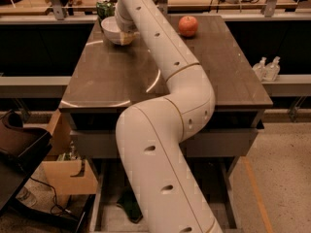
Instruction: Move white bowl near green can
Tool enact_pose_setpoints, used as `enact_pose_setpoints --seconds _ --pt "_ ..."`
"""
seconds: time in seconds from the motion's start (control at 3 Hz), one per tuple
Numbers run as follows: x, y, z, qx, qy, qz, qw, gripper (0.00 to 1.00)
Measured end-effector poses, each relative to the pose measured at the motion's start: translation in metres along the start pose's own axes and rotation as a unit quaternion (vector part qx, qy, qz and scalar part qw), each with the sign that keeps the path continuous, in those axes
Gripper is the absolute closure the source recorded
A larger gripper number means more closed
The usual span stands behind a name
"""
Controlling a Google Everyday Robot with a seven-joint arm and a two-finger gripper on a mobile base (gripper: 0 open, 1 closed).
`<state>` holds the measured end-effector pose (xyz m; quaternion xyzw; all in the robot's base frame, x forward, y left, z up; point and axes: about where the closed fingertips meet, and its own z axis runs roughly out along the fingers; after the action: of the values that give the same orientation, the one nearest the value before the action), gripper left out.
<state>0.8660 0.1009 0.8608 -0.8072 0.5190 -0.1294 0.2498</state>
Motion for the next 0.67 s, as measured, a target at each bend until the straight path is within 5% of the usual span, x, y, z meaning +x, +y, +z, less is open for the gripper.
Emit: enact_pose_setpoints --seconds 0.33,0.67 --pt "-0.0091 0.0054 0.0264 -0.022 0.024 -0.018 0.9993 1.00" --pt "-0.0095 0.0034 0.0237 -0.022 0.025 -0.018 0.9993 0.82"
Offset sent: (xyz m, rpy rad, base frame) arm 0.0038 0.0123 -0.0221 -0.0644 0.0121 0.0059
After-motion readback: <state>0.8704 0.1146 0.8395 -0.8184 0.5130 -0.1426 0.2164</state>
